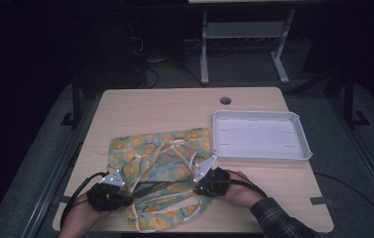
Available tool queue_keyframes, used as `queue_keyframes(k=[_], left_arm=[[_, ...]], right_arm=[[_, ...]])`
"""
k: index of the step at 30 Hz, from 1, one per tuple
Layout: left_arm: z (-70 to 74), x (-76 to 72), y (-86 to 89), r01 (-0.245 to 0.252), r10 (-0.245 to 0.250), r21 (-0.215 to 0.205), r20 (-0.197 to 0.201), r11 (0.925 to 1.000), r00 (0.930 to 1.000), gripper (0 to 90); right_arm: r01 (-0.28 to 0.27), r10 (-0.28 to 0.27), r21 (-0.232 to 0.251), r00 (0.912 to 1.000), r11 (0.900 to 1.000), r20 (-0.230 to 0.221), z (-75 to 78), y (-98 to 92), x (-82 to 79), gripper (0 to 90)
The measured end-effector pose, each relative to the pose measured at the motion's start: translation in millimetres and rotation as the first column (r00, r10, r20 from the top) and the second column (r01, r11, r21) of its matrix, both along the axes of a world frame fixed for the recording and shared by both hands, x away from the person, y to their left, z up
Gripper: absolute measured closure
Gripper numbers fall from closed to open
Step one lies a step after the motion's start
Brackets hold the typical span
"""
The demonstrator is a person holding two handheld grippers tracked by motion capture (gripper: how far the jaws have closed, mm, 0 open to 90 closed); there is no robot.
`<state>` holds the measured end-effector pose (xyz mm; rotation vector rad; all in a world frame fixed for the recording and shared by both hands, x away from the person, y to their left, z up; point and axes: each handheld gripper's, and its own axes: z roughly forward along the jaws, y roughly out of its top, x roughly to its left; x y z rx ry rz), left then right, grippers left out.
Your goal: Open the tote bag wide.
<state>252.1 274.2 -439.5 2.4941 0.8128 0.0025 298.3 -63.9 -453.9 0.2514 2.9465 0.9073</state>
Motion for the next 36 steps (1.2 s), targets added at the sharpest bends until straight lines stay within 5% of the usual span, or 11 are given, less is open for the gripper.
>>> queue_keyframes(k=[7, 23, 36], left_arm=[[-4.1, 1.7, -0.6, -0.001, 0.001, 0.004, -0.014, 1.0, 0.9999, 89.1], [-4.4, 0.8, -0.6, -0.03, 0.029, -0.009, -0.026, 0.9995, 0.9992, 87.4], [-4.6, 1.4, 0.3, -0.032, 0.031, -0.016, -0.031, 0.9994, 0.999, 86.3]], right_arm=[[-0.001, 0.001, 0.001, 1.0, 1.0, -0.006, -1.0, 0.3, 0.6, 86.3], [0.03, -0.022, 0.09, 0.9957, 0.995, -0.09, 31.3, -6.6, -0.5, 60.6], [0.031, -0.037, 0.154, 0.9987, 0.988, 0.035, 58.5, 12.7, 9.4, 64.4]])
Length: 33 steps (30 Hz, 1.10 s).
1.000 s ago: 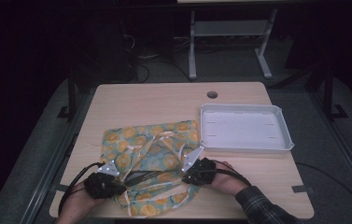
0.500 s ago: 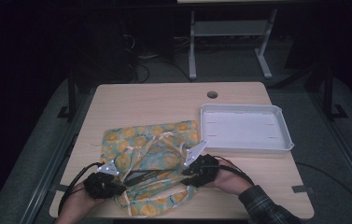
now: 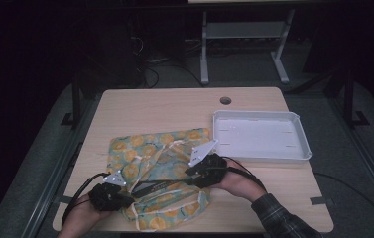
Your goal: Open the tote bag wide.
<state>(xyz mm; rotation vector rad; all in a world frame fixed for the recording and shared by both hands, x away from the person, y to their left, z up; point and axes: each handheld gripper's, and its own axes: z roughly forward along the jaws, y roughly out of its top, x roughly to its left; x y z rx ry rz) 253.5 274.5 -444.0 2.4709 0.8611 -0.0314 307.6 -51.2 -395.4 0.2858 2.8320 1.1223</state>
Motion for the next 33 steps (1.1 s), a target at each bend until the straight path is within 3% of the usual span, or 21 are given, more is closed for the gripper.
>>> queue_keyframes(k=[2, 11, 16, 18, 20, 27, 33], left_arm=[[-0.4, 0.0, 0.1, 0.0, 0.0, -0.003, 0.0, 1.0, 1.0, 86.2], [-0.5, 0.1, 0.1, -0.001, 0.001, -0.005, -0.002, 1.0, 1.0, 86.1], [-0.2, 0.1, 0.0, -0.003, 0.003, -0.003, -0.005, 1.0, 1.0, 86.1], [-0.1, 0.1, 0.0, 0.0, 0.0, -0.001, -0.005, 1.0, 1.0, 86.1], [-0.1, 0.1, 0.0, 0.001, -0.001, -0.002, -0.004, 1.0, 1.0, 86.1], [-0.5, -0.1, 0.3, 0.001, -0.001, -0.005, -0.007, 1.0, 1.0, 86.2], [-0.1, 0.2, 0.4, 0.006, -0.006, 0.0, -0.007, 1.0, 1.0, 86.4]], right_arm=[[0.004, -0.004, 0.017, 1.0, 1.0, 0.008, 1.1, 4.5, 2.4, 64.0], [-0.017, 0.017, 0.002, 0.9993, 1.0, 0.034, -2.1, 29.1, 7.9, 53.9], [-0.03, 0.032, -0.026, 0.9962, 0.999, 0.081, -6.1, 39.9, 5.4, 46.2], [-0.017, 0.022, -0.043, 0.9943, 0.999, 0.104, -8.0, 43.2, 4.8, 46.9], [-0.007, 0.012, -0.049, 0.9931, 0.999, 0.117, -9.2, 44.7, 5.9, 51.7], [0.007, -0.003, -0.041, 0.995, 0.999, 0.099, -9.4, 44.6, 10.9, 84.8], [0.015, -0.014, -0.015, 0.9955, 1.0, 0.094, -5.3, 41.7, 18.7, 89.2]])
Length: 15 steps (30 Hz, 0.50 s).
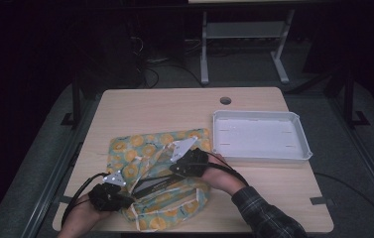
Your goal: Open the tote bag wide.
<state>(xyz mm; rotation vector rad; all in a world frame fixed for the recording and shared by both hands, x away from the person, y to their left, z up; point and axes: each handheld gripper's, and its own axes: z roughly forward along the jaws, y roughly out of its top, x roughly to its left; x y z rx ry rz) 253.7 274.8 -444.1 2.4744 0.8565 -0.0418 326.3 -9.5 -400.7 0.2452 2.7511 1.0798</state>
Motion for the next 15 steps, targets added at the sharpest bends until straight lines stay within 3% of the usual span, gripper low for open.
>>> queue_keyframes(k=[6, 7, 9, 15], left_arm=[[0.3, -0.2, 0.0, 0.004, -0.004, 0.005, 0.0, 1.0, 1.0, 86.7], [0.3, -0.2, 0.1, 0.004, -0.004, 0.005, 0.0, 1.0, 1.0, 86.8], [0.1, 0.1, 0.3, 0.006, -0.006, 0.005, 0.0, 1.0, 1.0, 87.0], [0.3, 0.1, 1.1, 0.009, -0.009, 0.009, -0.004, 0.9999, 0.9999, 87.4]], right_arm=[[0.029, -0.029, 0.011, 0.9994, 1.0, 0.017, 7.6, -2.7, 12.6, 89.2], [0.047, -0.047, 0.015, 0.9989, 0.999, 0.004, 9.3, -3.2, 13.7, 89.2], [0.049, -0.049, 0.019, 0.9985, 0.999, 0.025, 10.7, -5.1, 20.0, 89.3], [0.117, -0.117, 0.027, 0.9931, 0.993, 0.008, 12.2, -12.4, 34.9, 89.4]])
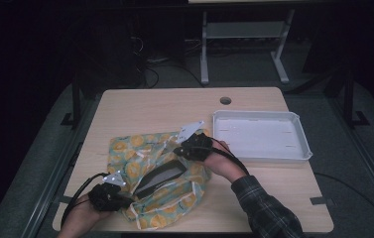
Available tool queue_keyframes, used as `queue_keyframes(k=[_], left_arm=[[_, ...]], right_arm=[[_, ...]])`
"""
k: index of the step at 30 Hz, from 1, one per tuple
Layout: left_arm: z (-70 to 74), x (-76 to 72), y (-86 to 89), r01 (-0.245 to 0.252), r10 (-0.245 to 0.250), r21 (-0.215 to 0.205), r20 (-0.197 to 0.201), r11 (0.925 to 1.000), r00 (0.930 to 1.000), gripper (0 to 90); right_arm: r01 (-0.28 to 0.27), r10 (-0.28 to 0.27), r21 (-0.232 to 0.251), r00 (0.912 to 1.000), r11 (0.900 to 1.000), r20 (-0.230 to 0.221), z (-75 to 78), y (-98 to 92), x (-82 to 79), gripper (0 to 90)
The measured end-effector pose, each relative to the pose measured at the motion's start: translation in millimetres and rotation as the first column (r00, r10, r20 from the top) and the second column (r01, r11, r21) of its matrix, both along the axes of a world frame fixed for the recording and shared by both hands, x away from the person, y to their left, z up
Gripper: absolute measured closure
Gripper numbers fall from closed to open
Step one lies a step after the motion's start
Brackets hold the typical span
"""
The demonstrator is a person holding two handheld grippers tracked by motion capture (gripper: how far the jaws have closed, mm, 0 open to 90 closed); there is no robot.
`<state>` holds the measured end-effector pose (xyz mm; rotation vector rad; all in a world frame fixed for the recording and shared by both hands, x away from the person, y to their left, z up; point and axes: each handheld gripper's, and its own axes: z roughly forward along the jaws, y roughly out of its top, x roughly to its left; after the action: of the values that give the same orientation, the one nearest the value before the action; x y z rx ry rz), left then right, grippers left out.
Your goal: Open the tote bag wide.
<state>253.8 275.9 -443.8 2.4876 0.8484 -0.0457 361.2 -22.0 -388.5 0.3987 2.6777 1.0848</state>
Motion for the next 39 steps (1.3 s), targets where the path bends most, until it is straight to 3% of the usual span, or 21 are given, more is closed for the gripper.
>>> queue_keyframes(k=[1, 11, 17, 20, 25, 29, 31, 39], left_arm=[[0.0, -0.1, 0.0, -0.001, 0.001, 0.0, -0.001, 1.0, 1.0, 87.5], [-0.2, -0.7, 0.4, -0.014, 0.014, -0.008, -0.005, 0.9999, 0.9999, 87.8], [-0.6, -1.1, 1.0, -0.018, 0.017, -0.019, -0.012, 0.9997, 0.9998, 85.6], [-0.3, -1.6, 0.9, -0.014, 0.014, -0.024, -0.014, 0.9996, 0.9998, 83.2], [-0.2, -2.2, 0.8, -0.013, 0.013, -0.024, -0.016, 0.9996, 0.9998, 80.8], [-0.4, -2.0, 1.1, -0.013, 0.012, -0.028, -0.015, 0.9995, 0.9998, 80.6], [-0.3, -1.9, 1.3, -0.012, 0.011, -0.027, -0.015, 0.9996, 0.9998, 80.6], [-0.2, -1.9, 1.6, -0.013, 0.013, -0.027, -0.017, 0.9996, 0.9998, 80.7]], right_arm=[[0.002, -0.002, -0.002, 0.9999, 1.0, 0.012, -0.8, -1.5, 3.7, 89.4], [0.092, -0.092, 0.003, 0.9955, 0.996, -0.023, -13.3, -12.6, 24.3, 89.3], [0.084, -0.085, -0.017, 0.9959, 0.996, -0.032, -22.0, -8.2, 26.1, 89.0], [0.087, -0.088, -0.018, 0.9951, 0.996, -0.046, -22.7, -9.4, 26.9, 80.9], [0.1, -0.098, 0.019, 0.9922, 0.995, -0.077, -8.5, -15.5, 21.2, 68.0], [0.083, -0.082, 0.01, 0.9917, 0.997, -0.099, 0.2, -20.8, 9.1, 62.3], [0.078, -0.078, -0.006, 0.9922, 0.997, -0.097, 0.5, -24.2, 3.8, 59.6], [0.089, -0.091, -0.018, 0.9824, 0.996, -0.163, -3.5, -32.1, -9.8, 48.6]])
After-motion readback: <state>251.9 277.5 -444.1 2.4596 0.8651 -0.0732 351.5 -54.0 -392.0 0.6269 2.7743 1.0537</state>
